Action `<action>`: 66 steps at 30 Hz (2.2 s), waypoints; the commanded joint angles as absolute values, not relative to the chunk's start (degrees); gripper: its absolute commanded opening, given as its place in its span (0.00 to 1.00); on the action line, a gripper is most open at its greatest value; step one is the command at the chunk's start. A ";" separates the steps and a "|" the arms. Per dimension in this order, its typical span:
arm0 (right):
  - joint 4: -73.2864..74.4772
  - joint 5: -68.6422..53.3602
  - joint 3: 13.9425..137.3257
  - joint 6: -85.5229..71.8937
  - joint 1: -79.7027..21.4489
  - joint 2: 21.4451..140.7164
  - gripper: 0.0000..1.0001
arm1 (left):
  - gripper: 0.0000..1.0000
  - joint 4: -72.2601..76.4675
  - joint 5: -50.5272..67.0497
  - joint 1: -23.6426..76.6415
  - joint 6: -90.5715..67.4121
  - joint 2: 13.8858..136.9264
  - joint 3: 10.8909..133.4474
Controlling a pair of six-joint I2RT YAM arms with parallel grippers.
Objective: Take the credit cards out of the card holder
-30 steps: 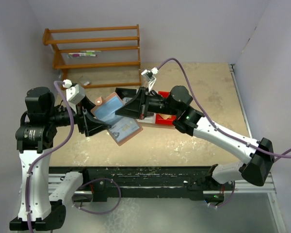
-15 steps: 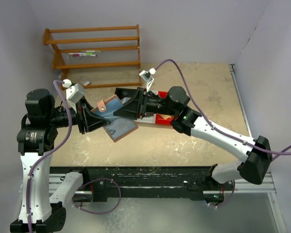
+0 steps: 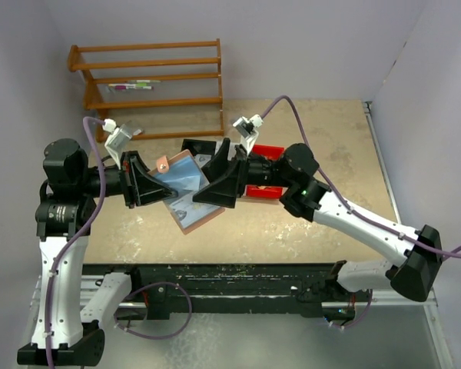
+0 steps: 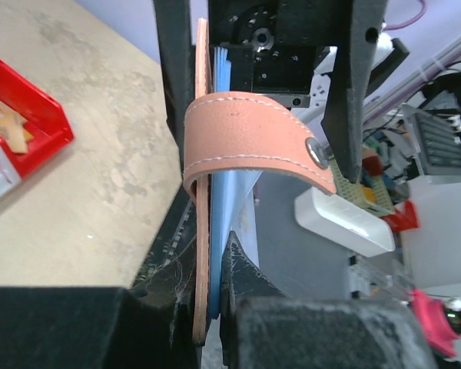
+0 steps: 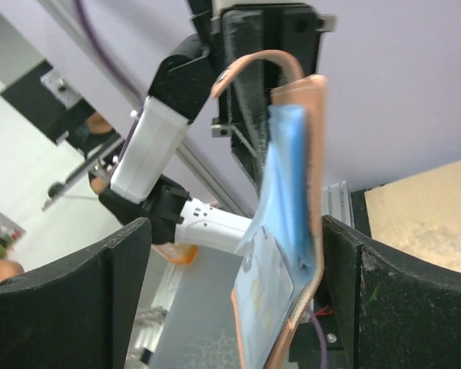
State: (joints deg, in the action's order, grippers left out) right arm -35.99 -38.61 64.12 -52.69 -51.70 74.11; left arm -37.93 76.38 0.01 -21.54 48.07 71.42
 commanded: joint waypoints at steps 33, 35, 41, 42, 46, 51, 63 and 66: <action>-40.71 -57.55 76.27 -43.32 -45.09 82.20 0.50 | 0.07 -27.61 84.69 -0.09 -38.14 48.27 68.75; -43.19 -58.75 76.37 -45.47 -45.09 83.26 0.48 | 0.07 -30.69 84.64 -0.09 -35.36 48.97 69.34; -46.78 -57.47 76.28 -48.82 -45.86 85.31 0.38 | 0.13 -36.70 84.29 -0.11 -29.33 50.26 71.20; -46.97 -56.67 76.26 -49.47 -45.94 85.74 0.29 | 0.20 -36.67 84.72 -0.09 -29.06 50.07 71.30; -47.51 -53.81 76.02 -53.07 -45.97 87.08 0.00 | 0.55 -35.93 85.44 -0.09 -28.13 49.33 72.70; -48.34 -51.01 73.58 -54.24 -45.97 85.28 0.00 | 0.70 -39.35 84.47 -0.09 -22.33 48.47 75.03; -48.59 -41.80 66.25 -52.32 -47.25 80.30 0.00 | 0.24 -44.80 68.72 -0.09 -13.69 46.42 74.81; -49.01 -41.38 63.92 -52.09 -47.37 79.71 0.00 | 0.24 -41.88 71.22 -0.09 -16.50 45.93 73.66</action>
